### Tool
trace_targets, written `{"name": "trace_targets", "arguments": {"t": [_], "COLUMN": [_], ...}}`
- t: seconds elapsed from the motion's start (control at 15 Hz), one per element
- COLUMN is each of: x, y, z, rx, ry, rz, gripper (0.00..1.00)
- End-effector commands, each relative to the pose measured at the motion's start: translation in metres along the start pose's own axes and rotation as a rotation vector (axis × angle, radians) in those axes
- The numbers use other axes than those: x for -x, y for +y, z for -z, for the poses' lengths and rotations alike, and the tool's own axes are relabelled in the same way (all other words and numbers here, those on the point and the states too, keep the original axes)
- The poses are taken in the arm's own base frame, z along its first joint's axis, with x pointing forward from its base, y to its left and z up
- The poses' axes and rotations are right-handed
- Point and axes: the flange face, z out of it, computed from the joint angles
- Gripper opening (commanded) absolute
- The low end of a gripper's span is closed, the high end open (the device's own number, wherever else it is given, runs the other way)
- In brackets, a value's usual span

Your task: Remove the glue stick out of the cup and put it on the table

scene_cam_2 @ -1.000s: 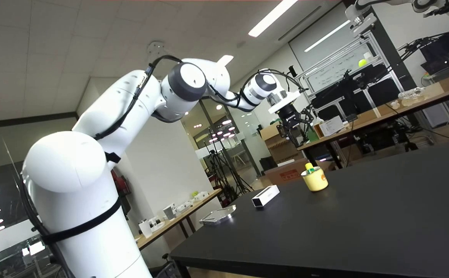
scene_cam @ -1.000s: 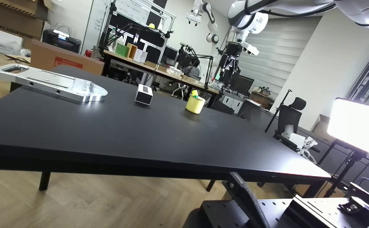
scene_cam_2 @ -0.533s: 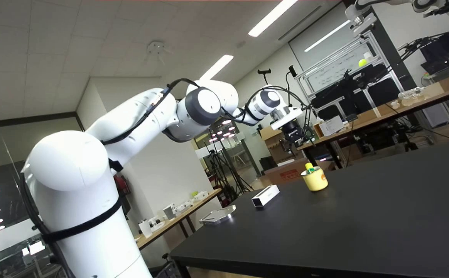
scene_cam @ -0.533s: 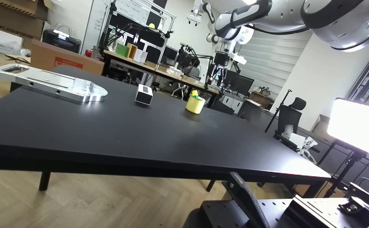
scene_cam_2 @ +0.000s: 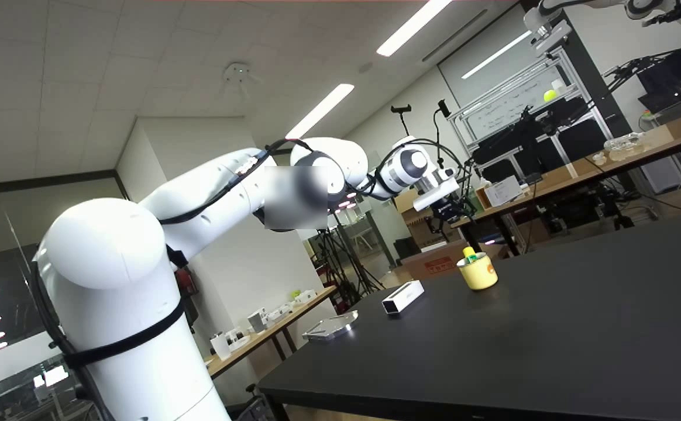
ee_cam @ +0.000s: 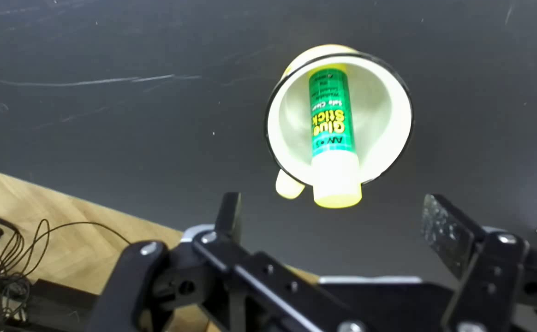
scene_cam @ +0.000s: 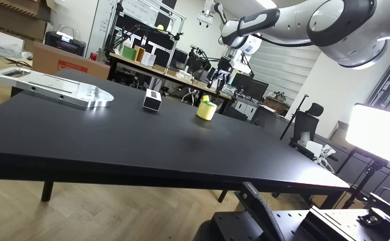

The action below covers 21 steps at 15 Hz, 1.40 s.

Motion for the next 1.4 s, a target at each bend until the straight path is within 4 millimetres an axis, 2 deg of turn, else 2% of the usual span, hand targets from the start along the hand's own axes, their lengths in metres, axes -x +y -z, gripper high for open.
{"name": "trace_targets", "arguments": {"t": [0.0, 0.6, 1.2, 1.27, 1.33], "x": [-0.008, -0.006, -0.002, -0.002, -0.002], "y": [-0.004, -0.016, -0.020, -0.021, -0.021], "z": [-0.008, -0.040, -0.051, -0.053, -0.054], "rx": [0.033, 0.040, 0.028, 0.029, 0.028], "ry": [0.083, 0.097, 0.076, 0.074, 0.071], "rz": [-0.047, -0.049, -0.044, -0.041, -0.039], "gripper": [1.00, 1.00, 1.00, 0.79, 0.73]}}
